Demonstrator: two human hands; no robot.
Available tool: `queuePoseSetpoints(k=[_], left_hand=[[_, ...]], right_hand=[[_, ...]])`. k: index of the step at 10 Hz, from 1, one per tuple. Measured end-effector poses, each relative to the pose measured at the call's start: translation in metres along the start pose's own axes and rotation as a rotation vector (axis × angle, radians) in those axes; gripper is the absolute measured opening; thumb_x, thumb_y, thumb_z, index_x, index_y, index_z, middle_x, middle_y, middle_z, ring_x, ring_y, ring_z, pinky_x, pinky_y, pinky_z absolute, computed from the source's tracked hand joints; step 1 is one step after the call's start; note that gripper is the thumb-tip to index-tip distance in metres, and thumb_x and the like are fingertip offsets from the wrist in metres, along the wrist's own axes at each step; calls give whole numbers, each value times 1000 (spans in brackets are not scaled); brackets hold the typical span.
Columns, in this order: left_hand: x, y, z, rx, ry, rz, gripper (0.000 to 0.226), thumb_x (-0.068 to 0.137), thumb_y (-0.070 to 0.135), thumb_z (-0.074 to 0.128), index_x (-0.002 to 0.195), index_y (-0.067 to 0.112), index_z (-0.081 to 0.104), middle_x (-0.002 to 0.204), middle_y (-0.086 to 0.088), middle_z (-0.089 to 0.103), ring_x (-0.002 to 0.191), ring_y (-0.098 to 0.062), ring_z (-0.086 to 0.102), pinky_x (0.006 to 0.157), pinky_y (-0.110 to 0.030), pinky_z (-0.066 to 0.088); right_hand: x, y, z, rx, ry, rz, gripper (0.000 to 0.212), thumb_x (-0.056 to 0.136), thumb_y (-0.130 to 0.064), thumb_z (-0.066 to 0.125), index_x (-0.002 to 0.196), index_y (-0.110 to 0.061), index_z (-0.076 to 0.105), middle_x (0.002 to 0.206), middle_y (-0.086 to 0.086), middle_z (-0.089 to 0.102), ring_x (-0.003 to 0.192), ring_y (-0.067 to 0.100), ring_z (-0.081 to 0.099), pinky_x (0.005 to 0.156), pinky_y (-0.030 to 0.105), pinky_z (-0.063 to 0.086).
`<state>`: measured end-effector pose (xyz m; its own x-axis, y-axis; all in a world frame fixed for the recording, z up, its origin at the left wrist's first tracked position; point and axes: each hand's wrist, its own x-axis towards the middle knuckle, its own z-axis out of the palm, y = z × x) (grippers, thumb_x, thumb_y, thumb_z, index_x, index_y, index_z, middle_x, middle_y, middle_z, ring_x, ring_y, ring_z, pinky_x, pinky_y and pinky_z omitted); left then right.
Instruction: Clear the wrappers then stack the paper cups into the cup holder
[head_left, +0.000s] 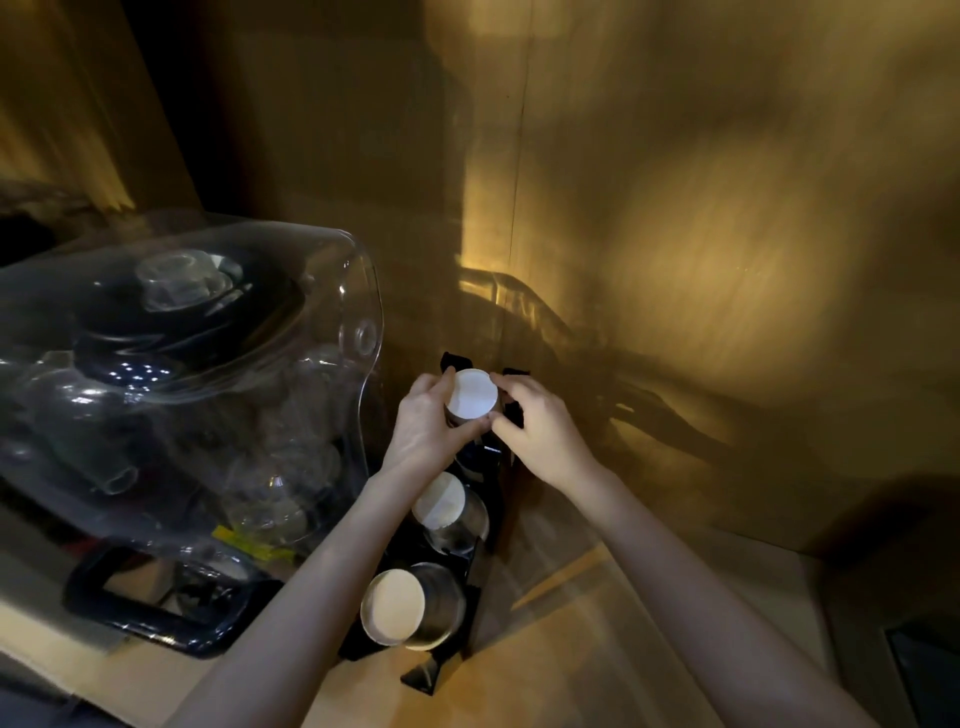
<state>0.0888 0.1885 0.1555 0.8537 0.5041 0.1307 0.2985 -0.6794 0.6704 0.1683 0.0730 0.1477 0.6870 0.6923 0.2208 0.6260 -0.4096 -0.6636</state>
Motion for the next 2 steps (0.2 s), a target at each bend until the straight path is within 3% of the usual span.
queuePoseSetpoints(k=[1,2], left_hand=[[-1,8,0,46,-59,9,80,83,37,62,142,3,21,143,-18,35,130,-31,38,104,-35,36],[-6,22,-6,35,-65,6,78,84,40,59,142,5,22,148,-15,29,135,-29,33,107,-35,33]], right_hand=[[0,-7,-11,113,-13,74,46,87,-15,59,132,-10,49,131,9,56,117,18,54,93,22,43],[-10,-15,-32,295,108,144,35,88,-13,59,123,-10,58,121,7,64,103,9,57,78,6,40]])
